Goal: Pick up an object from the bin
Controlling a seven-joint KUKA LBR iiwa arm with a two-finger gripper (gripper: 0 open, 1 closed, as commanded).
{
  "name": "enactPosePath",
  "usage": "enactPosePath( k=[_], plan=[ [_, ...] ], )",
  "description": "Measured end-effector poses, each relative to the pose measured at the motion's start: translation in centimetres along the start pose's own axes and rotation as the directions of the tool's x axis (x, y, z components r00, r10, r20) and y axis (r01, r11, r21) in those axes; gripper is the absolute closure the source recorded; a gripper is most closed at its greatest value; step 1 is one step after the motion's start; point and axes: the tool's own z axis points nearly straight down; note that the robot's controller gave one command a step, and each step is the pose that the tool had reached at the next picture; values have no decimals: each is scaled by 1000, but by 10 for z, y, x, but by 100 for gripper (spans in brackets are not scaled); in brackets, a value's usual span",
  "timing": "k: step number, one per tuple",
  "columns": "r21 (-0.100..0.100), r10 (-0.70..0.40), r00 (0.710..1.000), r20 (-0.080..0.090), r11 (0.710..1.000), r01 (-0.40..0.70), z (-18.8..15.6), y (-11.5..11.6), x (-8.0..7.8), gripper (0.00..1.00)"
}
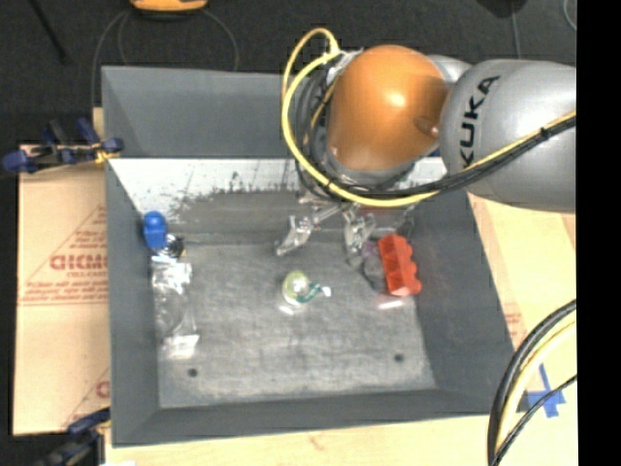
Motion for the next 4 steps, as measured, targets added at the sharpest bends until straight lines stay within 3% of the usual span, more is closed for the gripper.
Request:
enactPosePath(
  k=[1,2,3,4],
  plan=[
    [-19,-155,988,4,988,155,45,82,4,0],
    [-7,-337,942,4,941,337,24,13,-28,0],
    [-2,-166,986,2,986,166,87,25,17,0],
    [-7,-85,996,5,996,85,88,17,21,0]
  ],
)
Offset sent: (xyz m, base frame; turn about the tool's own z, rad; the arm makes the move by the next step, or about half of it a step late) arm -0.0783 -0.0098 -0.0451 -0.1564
